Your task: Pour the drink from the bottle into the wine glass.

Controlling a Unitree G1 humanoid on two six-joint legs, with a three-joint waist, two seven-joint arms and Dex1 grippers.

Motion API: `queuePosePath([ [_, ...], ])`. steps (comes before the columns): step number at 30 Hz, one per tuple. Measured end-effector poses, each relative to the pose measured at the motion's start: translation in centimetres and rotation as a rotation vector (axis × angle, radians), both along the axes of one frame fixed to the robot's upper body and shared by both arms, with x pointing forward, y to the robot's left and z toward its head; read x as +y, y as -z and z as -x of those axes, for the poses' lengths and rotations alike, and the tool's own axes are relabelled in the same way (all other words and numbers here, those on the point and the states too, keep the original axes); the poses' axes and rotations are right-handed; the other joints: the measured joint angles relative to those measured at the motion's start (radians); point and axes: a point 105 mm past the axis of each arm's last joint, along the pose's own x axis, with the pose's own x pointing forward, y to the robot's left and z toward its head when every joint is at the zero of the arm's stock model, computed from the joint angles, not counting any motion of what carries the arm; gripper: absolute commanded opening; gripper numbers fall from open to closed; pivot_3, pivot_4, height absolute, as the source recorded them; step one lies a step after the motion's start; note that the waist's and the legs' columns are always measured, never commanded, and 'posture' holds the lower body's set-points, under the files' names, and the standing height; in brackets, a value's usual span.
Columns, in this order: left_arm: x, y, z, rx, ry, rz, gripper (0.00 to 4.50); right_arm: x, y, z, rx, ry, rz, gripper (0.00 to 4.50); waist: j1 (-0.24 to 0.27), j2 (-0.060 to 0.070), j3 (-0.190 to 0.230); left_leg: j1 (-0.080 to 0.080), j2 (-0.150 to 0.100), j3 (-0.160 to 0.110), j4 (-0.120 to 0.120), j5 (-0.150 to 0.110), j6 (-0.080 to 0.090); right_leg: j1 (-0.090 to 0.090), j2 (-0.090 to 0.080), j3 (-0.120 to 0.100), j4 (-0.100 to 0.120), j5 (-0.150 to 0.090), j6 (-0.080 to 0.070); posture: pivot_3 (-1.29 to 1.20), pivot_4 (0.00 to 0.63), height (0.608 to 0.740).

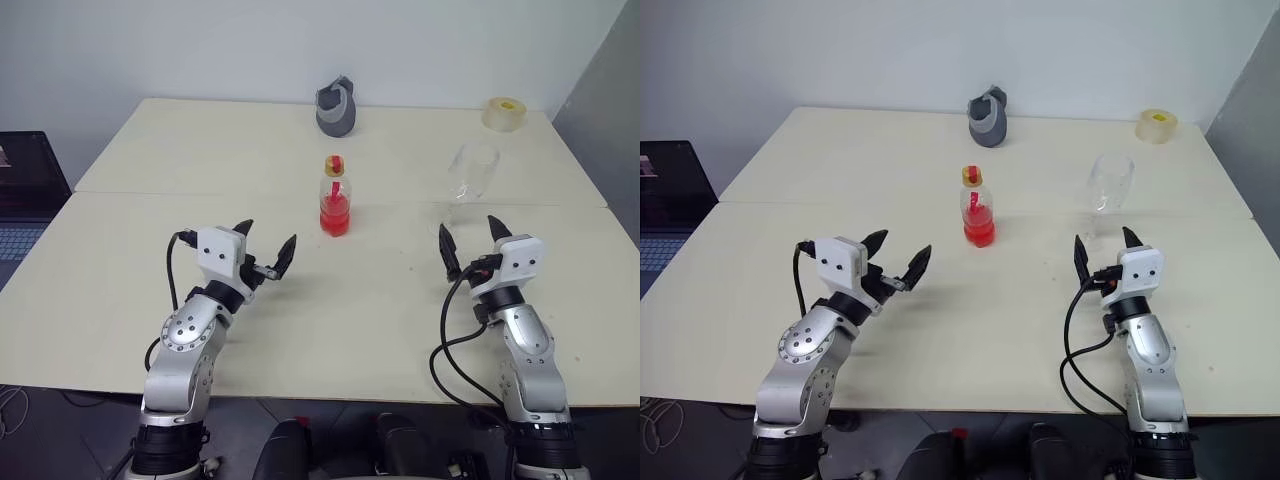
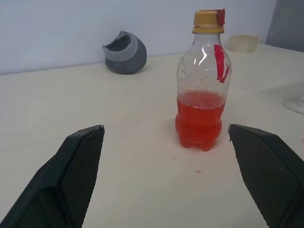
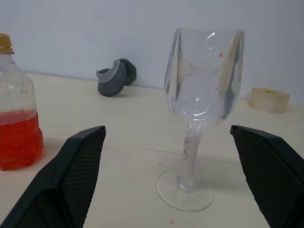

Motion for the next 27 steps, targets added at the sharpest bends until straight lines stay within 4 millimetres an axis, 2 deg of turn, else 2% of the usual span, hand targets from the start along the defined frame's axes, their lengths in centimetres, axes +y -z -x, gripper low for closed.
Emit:
queuePosePath([
  [9,-0.2,-0.3,0.0,-0.014,0.012,-0.001,4.49,0.1,0.0,0.0,0.000,-0.005,0.001,4.50,0.000,0.000,0.000,0.000,0.000,0.000,0.000,0.000,0.000,0.000,0.000,0.000,0.000,0.000,0.000,0.00,0.150,0.740],
  [16,-0.3,0.6,0.1,0.053,0.044,-0.012,4.49,0.2,0.0,0.0,0.001,-0.015,0.004,4.50,0.000,0.000,0.000,0.000,0.000,0.000,0.000,0.000,0.000,0.000,0.000,0.000,0.000,0.000,0.000,0.00,0.150,0.740],
  [23,-0.9,-1.1,0.0,-0.024,0.111,0.015,4.49,0.4,0.1,0.0,0.001,-0.022,0.006,4.50,0.000,0.000,0.000,0.000,0.000,0.000,0.000,0.000,0.000,0.000,0.000,0.000,0.000,0.000,0.000,0.00,0.150,0.740],
  [27,-0.4,-1.1,-0.7,-0.030,0.100,0.015,4.49,0.4,0.2,0.1,0.004,-0.026,0.007,4.50,0.000,0.000,0.000,0.000,0.000,0.000,0.000,0.000,0.000,0.000,0.000,0.000,0.000,0.000,0.000,0.00,0.150,0.740],
])
